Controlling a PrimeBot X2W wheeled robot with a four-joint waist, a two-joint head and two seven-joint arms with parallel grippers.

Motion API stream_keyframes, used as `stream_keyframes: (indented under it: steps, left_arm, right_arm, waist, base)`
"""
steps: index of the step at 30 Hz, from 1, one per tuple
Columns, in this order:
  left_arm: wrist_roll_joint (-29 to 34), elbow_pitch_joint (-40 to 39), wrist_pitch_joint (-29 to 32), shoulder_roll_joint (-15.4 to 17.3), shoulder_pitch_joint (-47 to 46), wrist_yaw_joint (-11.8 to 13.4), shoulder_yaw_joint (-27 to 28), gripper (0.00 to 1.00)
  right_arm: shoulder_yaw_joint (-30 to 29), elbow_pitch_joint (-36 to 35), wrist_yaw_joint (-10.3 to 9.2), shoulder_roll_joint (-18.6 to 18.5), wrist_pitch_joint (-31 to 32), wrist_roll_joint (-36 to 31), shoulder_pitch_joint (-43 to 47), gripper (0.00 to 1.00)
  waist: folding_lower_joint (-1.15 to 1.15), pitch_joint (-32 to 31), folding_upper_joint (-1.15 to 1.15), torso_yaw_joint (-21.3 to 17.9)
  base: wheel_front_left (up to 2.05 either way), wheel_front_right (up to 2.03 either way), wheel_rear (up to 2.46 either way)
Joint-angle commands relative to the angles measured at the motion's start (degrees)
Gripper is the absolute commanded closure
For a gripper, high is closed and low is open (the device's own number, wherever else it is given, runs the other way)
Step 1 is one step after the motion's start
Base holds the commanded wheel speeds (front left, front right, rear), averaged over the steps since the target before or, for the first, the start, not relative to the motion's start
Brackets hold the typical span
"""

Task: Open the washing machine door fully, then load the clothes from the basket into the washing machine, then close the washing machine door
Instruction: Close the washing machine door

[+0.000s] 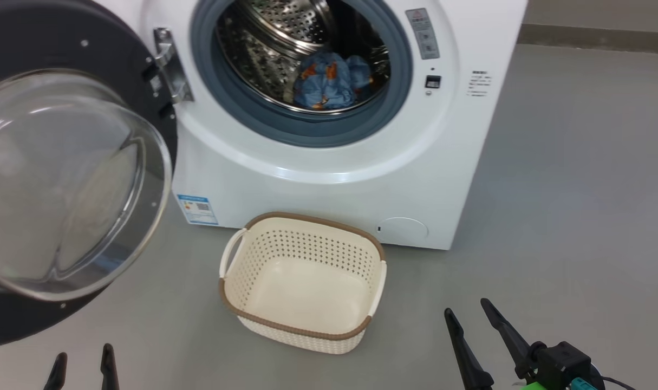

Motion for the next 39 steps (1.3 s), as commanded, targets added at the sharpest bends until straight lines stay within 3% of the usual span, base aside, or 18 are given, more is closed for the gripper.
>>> stream_keyframes:
  steps: [1, 11, 27, 39]
  left_arm:
    - [-0.52, -1.03, -0.03, 0.96, -1.57, 0.44, 2.36, 0.00]
    - [-0.75, -1.12, 0.68, 1.28, -0.56, 0.98, 2.07, 0.00]
    - [-1.60, -1.08, 1.17, 1.29, -0.42, 1.71, 1.83, 0.00]
    - [-2.67, -0.72, 0.59, 0.43, -0.14, 2.37, 2.68, 0.00]
  right_arm:
    - [1.60, -1.12, 0.52, -0.04, -0.69, -0.42, -0.23, 0.00]
    - [2.45, -1.04, 0.52, -0.04, -0.69, 0.25, 0.00, 0.00]
    - [4.08, -0.73, 0.52, -0.04, -0.69, 0.60, -0.82, 0.00]
    - [6.29, 0.72, 0.52, -0.04, -0.63, -0.15, -3.36, 0.00]
  waist:
    - [0.00, -0.54, 0.00, 2.38]
    - [0.00, -0.91, 0.00, 8.55]
    - [0.00, -0.21, 0.00, 15.33]
    - [0.00, 1.74, 0.00, 16.80]
  base:
    - [0.00, 0.00, 0.00]
    - [0.00, 0.00, 0.00]
    - [0.00, 0.00, 0.00]
    - [0.00, 0.00, 0.00]
